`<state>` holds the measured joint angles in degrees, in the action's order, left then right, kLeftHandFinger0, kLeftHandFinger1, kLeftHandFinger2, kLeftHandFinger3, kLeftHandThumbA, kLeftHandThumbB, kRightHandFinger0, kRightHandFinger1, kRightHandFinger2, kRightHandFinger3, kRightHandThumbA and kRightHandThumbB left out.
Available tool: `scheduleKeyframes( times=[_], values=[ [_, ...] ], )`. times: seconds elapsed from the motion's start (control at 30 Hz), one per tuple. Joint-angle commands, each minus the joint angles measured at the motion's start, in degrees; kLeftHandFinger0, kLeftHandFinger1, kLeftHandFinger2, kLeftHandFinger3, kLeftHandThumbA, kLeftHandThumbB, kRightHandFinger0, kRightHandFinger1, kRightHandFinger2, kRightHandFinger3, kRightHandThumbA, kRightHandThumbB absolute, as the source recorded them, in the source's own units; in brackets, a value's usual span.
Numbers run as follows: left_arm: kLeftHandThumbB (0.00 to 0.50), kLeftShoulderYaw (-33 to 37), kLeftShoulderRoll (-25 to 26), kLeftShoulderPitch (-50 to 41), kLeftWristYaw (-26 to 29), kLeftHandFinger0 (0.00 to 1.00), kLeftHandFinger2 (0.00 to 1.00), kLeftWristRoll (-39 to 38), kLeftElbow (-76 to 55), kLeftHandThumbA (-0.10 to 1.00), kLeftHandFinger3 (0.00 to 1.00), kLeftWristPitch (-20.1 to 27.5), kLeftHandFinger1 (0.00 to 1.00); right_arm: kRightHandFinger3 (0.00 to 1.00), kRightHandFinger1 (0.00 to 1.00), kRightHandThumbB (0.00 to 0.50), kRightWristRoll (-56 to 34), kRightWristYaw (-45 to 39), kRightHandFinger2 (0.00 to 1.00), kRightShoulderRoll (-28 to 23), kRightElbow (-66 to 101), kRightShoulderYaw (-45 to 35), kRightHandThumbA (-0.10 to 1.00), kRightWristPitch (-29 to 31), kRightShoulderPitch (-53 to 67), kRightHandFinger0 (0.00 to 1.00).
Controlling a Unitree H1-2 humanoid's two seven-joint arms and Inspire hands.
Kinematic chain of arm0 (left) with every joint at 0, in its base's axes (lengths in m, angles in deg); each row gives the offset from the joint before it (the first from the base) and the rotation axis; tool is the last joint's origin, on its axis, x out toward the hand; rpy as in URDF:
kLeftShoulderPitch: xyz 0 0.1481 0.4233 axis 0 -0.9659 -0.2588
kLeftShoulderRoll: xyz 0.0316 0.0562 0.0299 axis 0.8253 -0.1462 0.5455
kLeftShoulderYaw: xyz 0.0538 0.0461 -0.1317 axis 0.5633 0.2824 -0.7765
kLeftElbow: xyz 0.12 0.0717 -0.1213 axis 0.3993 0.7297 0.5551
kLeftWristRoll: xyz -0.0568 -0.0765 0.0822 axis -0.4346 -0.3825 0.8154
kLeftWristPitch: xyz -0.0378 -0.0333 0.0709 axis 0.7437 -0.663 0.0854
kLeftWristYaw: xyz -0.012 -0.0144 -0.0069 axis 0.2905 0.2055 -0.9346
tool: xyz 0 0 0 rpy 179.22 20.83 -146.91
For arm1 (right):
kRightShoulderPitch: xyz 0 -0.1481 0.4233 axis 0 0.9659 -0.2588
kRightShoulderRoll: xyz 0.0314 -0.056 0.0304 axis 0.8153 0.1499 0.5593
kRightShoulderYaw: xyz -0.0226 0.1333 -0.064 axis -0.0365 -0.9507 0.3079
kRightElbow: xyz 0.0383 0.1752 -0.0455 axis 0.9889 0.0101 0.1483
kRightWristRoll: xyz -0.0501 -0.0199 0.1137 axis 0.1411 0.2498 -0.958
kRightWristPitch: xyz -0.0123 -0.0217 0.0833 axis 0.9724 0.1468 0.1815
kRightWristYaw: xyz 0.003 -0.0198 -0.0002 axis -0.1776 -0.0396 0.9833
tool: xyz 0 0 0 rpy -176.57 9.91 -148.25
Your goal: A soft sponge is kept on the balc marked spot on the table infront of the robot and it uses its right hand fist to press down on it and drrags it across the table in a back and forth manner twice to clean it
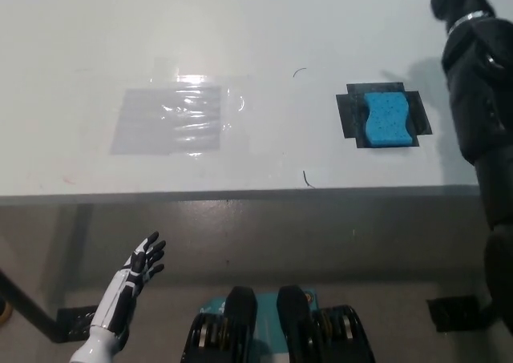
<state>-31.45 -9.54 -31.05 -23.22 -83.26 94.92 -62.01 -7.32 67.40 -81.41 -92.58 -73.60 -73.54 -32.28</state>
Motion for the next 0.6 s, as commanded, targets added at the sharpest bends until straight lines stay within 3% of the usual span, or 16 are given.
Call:
scheduleKeyframes(
  times=[0.0,0.2,0.27,0.37,0.5,0.57],
  values=[
    [0.5,0.33,0.94,-0.21,-0.82,1.0,1.0,0.41,-1.84,1.0,1.0,1.68,1.0,0.0,0.0,0.127,0.26,-0.36,0.0,0.12,-9.28,-0.76,1.0,8.29,-7.34,0.0],
    [0.499,0.41,0.72,-0.23,-0.74,1.0,1.0,0.44,-1.65,1.0,1.0,2.12,1.0,0.0,0.0,0.125,0.52,-0.19,0.0,1.32,-17.67,-0.87,1.0,9.97,-7.69,0.0],
    [0.5,0.33,0.76,-0.24,-0.92,1.0,1.0,0.1,-1.53,1.0,1.0,2.36,1.0,0.0,0.0,0.163,0.48,0.26,0.0,1.98,-19.13,-0.94,1.0,9.02,-7.01,0.0],
    [0.5,0.3,0.57,-0.32,-0.8,1.0,1.0,0.07,-1.44,1.0,1.0,2.61,1.0,0.0,0.0,0.174,1.03,1.26,0.0,2.79,-20.31,-0.52,1.0,9.09,-5.36,0.0],
    [0.5,0.32,0.56,-0.3,-0.66,1.0,1.0,0.25,-1.72,1.0,1.0,1.82,1.0,0.0,0.0,0.136,0.41,0.34,0.0,3.83,-21.21,-1.11,1.0,7.96,-2.14,0.0],
    [0.5,0.32,0.77,-0.47,-0.99,1.0,1.0,0.0,-1.92,1.0,1.0,1.49,1.0,0.0,0.0,0.168,0.57,0.92,0.0,4.64,-21.43,-1.02,1.0,8.18,-0.37,0.0]
  ],
)
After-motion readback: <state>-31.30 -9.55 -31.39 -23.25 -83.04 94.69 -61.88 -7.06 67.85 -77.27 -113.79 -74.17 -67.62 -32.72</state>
